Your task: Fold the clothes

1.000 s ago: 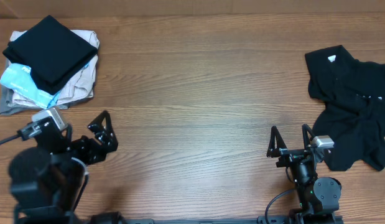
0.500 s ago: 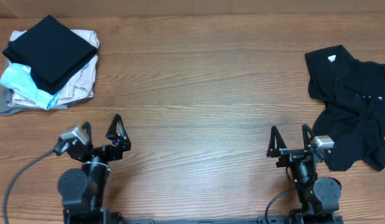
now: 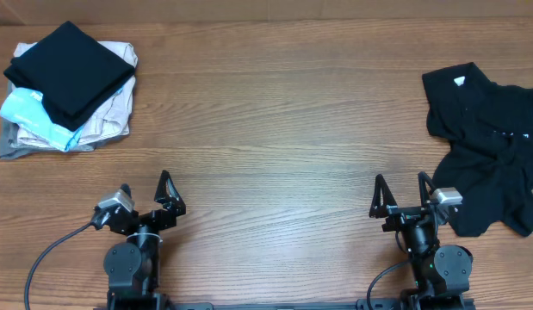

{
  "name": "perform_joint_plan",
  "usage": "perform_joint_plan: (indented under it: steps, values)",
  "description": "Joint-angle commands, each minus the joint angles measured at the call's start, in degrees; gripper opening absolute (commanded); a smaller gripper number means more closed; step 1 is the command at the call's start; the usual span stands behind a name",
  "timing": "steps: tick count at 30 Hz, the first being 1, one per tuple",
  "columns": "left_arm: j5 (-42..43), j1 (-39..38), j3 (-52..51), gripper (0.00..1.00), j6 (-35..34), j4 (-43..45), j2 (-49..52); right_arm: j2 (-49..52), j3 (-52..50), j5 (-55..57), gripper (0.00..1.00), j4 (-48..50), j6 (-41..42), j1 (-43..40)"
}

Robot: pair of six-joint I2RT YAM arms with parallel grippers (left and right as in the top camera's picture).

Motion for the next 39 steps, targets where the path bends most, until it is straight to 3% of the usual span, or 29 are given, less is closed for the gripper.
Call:
perform_joint_plan:
  steps: [1, 4, 10, 13, 39]
  values:
    - [-3.0, -0.4, -1.8, 1.0, 0.1, -1.2, -2.1, -0.4, -0.6, 0.5, 1.0, 0.3, -0.3, 0.5]
    - [-4.0, -0.4, -1.7, 1.0, 3.8, -2.2, -3.1, -0.4, -0.6, 0.5, 1.0, 0.3, -0.3, 0.5]
    - [-0.6, -0.4, -1.7, 1.0, 21.8, -5.0, -6.8, -0.4, -0.6, 0.5, 1.0, 0.3, -0.3, 0.5]
    - [-0.5, -0.4, -1.7, 1.0, 25.3, -5.1, -8.2, -0.4, -0.6, 0.5, 1.0, 0.3, -0.3, 0.5]
    - [-0.2, -0.4, -1.7, 1.0, 25.8, -5.1, -9.1, -0.4, -0.6, 0.5, 1.0, 0.3, -0.3, 0.5]
